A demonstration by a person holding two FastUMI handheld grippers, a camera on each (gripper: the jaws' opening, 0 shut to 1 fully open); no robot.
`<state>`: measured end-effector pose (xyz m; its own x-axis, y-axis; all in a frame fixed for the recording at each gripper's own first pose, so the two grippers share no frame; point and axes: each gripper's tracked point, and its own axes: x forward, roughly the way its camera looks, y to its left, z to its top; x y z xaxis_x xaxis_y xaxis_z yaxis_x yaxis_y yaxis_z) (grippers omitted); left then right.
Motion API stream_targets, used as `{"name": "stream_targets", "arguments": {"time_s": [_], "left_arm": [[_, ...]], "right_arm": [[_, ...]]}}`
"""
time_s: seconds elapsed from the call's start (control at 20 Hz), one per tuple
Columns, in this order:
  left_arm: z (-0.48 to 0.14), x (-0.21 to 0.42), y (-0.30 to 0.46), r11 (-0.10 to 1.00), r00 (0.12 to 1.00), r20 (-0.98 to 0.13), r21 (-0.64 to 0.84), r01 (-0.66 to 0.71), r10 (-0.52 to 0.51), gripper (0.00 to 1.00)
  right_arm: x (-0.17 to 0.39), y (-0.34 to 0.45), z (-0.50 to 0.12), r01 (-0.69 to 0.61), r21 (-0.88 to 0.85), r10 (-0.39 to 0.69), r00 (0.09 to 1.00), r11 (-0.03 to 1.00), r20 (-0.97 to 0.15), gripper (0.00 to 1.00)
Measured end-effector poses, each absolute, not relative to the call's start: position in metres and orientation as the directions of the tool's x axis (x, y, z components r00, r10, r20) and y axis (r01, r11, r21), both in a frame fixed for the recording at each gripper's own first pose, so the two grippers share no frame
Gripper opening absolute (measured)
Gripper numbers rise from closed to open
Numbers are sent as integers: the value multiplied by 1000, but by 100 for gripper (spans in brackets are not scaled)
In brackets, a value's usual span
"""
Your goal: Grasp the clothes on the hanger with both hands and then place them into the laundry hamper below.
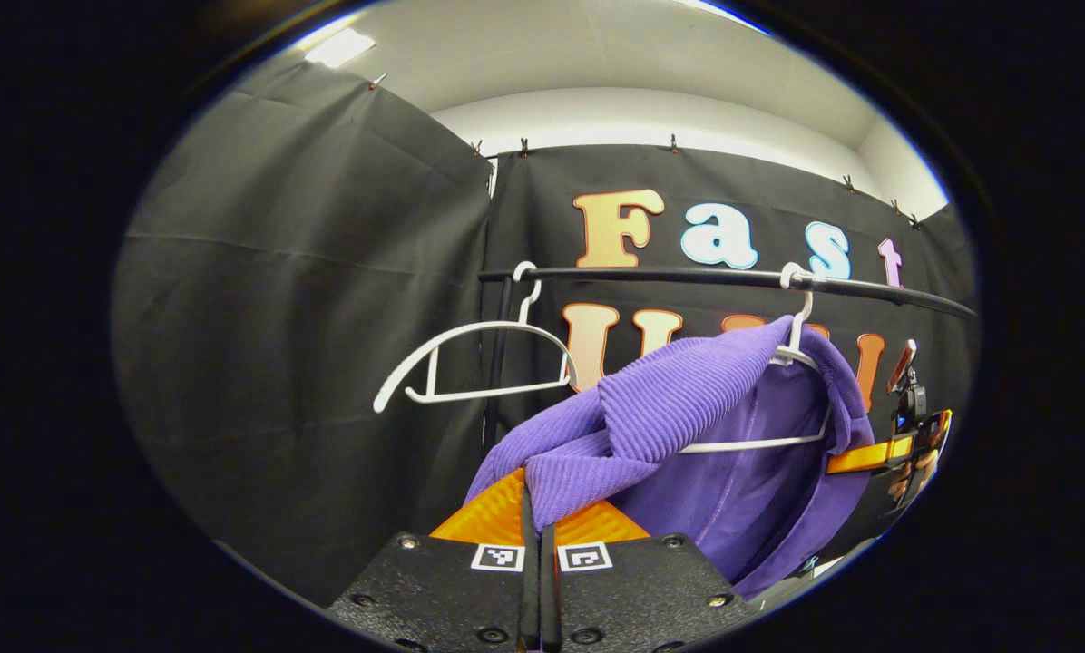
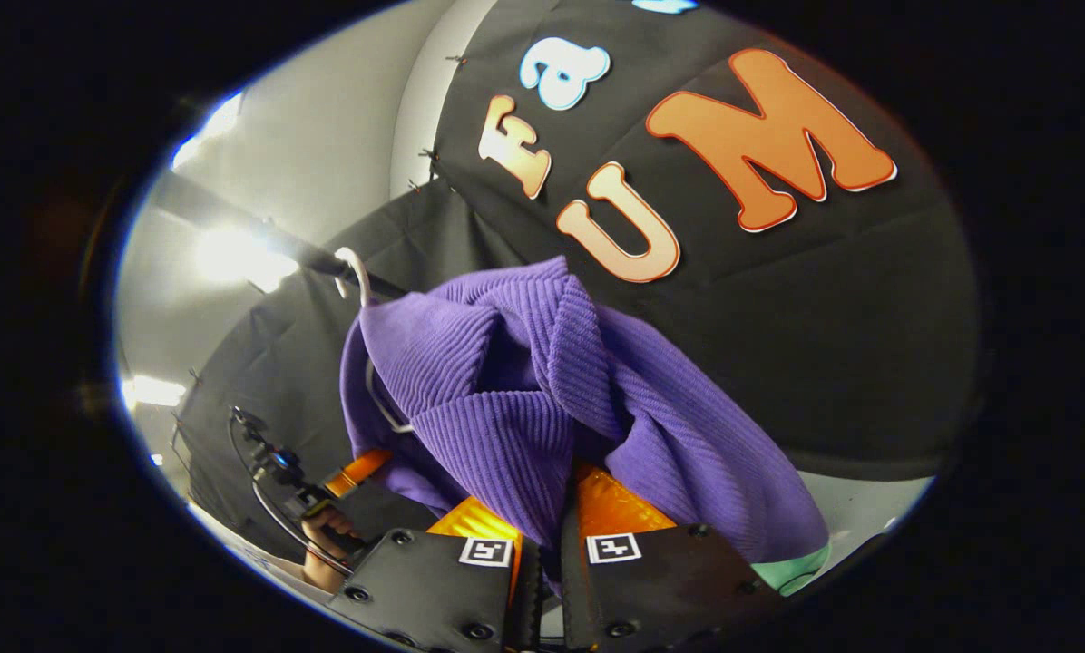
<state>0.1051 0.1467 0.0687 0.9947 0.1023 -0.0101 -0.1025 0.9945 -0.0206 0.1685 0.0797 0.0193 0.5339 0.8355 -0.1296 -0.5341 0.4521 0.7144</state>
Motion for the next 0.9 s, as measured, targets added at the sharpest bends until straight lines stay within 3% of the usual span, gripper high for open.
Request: {"name": "stream_targets", "arguments": {"time_s": [0.3,0.55,0.9], "left_arm": [[93,107,153,992,994,43,63,-107,105,2],[96,108,158,995,995,44,43,-92,90,0],[96,111,155,997,996,64,9,-70,70,0]], "right_arm": [[177,53,59,-523,787,829,559,328,26,17],[188,38,97,-513,834,808,569,204,153,16],[211,30,126,-494,855,774,599,155,206,16]]}}
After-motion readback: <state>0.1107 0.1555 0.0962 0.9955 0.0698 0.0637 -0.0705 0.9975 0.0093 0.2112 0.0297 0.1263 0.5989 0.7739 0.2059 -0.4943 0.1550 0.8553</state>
